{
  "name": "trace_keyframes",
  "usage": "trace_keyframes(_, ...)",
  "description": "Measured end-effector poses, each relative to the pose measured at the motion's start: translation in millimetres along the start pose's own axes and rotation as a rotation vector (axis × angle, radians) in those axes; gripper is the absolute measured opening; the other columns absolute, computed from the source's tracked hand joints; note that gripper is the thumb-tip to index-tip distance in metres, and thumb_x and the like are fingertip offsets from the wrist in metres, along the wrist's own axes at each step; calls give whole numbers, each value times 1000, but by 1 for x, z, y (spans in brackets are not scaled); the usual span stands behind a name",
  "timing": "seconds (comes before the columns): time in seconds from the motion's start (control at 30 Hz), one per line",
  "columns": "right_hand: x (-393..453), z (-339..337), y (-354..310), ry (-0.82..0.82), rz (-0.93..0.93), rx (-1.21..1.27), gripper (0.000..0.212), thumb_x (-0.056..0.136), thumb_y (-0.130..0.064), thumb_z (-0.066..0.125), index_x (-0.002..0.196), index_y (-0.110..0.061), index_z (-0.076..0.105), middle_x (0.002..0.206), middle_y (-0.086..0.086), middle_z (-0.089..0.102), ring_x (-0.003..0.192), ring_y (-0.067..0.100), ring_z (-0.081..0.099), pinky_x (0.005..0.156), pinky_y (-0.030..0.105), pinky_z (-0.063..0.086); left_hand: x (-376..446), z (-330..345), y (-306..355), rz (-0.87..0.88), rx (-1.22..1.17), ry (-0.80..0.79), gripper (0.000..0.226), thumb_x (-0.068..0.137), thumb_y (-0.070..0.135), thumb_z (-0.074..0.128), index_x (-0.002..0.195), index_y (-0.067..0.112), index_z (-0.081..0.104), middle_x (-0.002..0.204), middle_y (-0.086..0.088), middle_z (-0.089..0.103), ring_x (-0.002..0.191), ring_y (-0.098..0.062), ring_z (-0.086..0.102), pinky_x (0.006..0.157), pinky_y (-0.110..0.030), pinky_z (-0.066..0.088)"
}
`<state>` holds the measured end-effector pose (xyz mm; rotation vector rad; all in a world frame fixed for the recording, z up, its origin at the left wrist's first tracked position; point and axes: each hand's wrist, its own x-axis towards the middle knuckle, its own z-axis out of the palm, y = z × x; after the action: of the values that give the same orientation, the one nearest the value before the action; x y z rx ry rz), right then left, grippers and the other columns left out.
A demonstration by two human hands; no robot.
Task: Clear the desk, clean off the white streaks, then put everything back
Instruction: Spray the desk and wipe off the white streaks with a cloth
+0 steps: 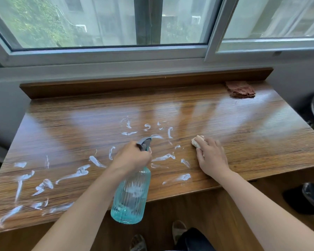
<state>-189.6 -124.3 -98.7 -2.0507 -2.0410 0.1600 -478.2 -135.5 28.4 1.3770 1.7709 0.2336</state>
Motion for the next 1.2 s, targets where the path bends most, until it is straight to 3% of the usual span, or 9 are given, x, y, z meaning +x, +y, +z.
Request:
trace_keyframes(0.27,58,4,16,54,-180,236,47,95,-21,65,141,-18,58,112,2,62,106,25,53,92,38,47,13,10,9,-19,-31,32,30,81,14,62,68,19,35,58,5,34,56,-20,31,56,-31,25)
trace_keyframes(0.47,148,0,12,21,-293,258,42,100,-25,60,141,-15,59,120,8,63,111,26,52,94,32,39,18,23,22,-70,-64,25,13,77,15,61,78,13,48,68,-2,40,62,-21,33,59,-34,28)
trace_keyframes(0.63,201,12,-4,-105,-451,194,42,107,-33,46,146,-20,53,129,5,61,118,28,49,102,39,40,18,35,26,-86,-165,116,11,82,13,57,93,11,60,67,1,48,58,-20,39,59,-32,35)
trace_keyframes(0.73,221,20,-19,-110,-480,197,43,105,-34,46,145,-20,53,127,10,59,115,32,51,100,45,44,16,37,29,-119,-226,154,4,84,14,59,82,17,59,62,6,48,54,-17,41,58,-31,37)
trace_keyframes(0.87,231,30,-37,-90,-429,82,43,107,-38,38,145,-24,51,131,12,55,115,34,49,96,46,44,16,36,29,-154,-188,155,21,81,15,61,70,18,43,59,5,38,57,-19,36,61,-35,35)
trace_keyframes(0.93,232,32,-38,-82,-434,45,42,107,-39,37,144,-26,51,129,11,55,113,34,49,93,45,42,16,34,29,-135,-183,141,11,80,17,59,84,9,53,66,1,42,61,-20,37,62,-37,36)
trace_keyframes(1.0,234,31,-35,-75,-452,14,39,107,-39,38,141,-28,53,126,9,56,111,33,49,91,45,42,16,32,27,-121,-200,140,20,81,16,58,99,8,61,70,-2,47,62,-21,38,61,-37,36)
trace_keyframes(1.1,230,27,-38,-127,-485,40,36,106,-40,42,137,-30,57,121,7,57,108,32,50,92,45,43,13,26,22,-66,-189,205,14,89,14,60,102,8,64,71,-13,53,60,-20,39,59,-33,35)
trace_keyframes(1.2,200,24,-44,-199,-618,103,34,102,-42,47,130,-33,63,107,1,57,97,27,53,85,45,48,10,20,12,-39,-218,249,13,88,11,59,100,11,65,64,-1,44,56,-19,36,56,-32,34)
